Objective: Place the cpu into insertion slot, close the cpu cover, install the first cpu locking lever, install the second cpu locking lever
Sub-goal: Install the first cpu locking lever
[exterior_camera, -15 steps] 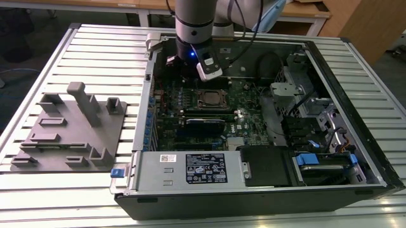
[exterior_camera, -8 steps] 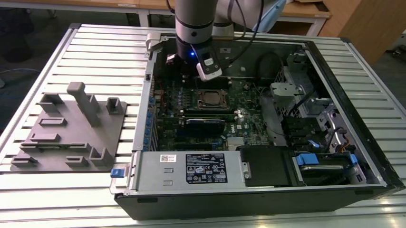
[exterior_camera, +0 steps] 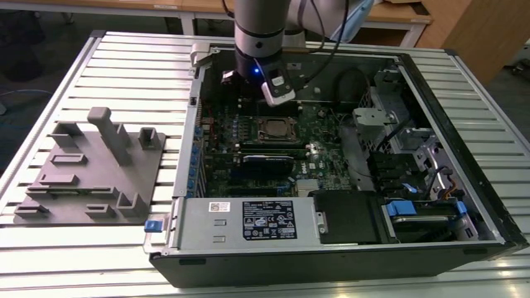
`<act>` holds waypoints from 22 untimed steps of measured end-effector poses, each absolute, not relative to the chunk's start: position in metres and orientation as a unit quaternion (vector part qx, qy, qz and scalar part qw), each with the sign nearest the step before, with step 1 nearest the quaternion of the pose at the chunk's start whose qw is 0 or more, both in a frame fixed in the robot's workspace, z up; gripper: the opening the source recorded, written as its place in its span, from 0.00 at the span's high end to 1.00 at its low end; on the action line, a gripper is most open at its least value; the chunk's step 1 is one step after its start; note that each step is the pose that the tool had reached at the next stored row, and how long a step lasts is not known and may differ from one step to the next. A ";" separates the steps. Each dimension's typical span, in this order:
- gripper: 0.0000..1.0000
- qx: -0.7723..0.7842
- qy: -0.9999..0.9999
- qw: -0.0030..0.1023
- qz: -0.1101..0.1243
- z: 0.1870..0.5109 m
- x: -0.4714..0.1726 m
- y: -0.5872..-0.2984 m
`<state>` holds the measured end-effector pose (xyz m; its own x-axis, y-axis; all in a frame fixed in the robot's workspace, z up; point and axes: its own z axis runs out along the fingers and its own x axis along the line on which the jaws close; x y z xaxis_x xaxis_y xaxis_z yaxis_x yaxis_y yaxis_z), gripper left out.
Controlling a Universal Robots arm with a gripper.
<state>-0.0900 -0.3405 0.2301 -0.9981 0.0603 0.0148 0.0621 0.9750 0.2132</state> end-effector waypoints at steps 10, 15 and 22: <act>0.90 -0.031 -0.994 0.004 -0.107 0.230 -0.070 -0.340; 0.90 -0.042 -0.994 0.000 -0.096 0.227 -0.070 -0.340; 0.90 -0.051 -0.994 -0.001 -0.096 0.227 -0.069 -0.340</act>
